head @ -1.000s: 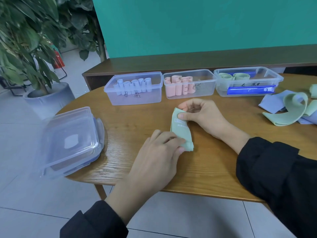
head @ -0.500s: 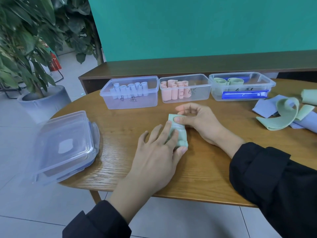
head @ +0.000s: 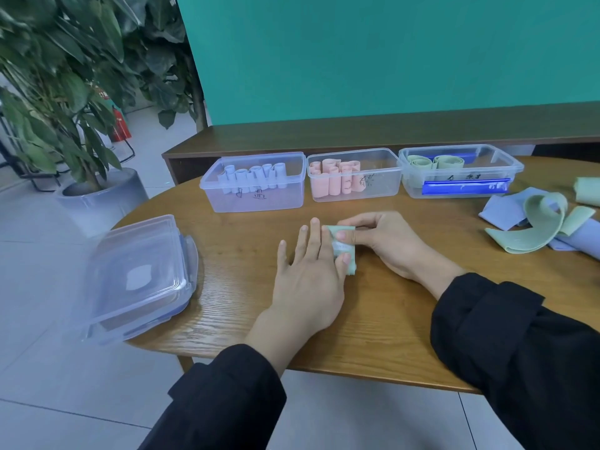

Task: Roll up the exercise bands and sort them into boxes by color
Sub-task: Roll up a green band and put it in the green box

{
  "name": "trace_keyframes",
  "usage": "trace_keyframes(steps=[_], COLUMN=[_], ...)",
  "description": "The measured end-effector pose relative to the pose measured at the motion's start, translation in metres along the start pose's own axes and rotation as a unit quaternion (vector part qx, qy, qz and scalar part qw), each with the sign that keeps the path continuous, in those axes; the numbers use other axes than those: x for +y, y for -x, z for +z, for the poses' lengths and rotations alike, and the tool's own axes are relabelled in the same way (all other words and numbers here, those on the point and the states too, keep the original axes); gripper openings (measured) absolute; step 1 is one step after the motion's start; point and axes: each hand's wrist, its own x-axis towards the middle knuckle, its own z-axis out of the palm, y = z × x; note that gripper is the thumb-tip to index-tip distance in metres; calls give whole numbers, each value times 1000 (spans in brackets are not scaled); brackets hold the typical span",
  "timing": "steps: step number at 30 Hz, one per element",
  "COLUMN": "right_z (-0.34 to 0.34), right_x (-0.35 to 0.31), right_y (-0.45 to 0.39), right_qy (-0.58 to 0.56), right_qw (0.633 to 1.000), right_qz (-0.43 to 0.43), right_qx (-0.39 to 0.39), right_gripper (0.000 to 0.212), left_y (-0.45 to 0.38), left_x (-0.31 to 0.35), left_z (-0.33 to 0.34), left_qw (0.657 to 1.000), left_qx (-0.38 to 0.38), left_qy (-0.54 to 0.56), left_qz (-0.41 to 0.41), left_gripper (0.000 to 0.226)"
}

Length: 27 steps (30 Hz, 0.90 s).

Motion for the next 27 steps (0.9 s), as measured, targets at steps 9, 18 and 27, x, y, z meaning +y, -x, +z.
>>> trace_keyframes(steps=[9, 18, 27], right_z=[2, 1, 2], right_x=[-5, -12, -15], right_y=[4, 7, 4], right_qy=[-11, -47, -75], right_qw=[1000, 996, 991], right_qz=[8, 59, 102], right_qx=[-20, -53, -51], right_gripper=[24, 39, 53], left_y=[-13, -39, -65], left_x=[5, 8, 3], left_z=[4, -1, 1], left_qw=[997, 996, 991], left_qx=[-8, 0, 13], left_qy=[42, 42, 68], left_qz=[-59, -77, -114], left_gripper=[70, 75, 71])
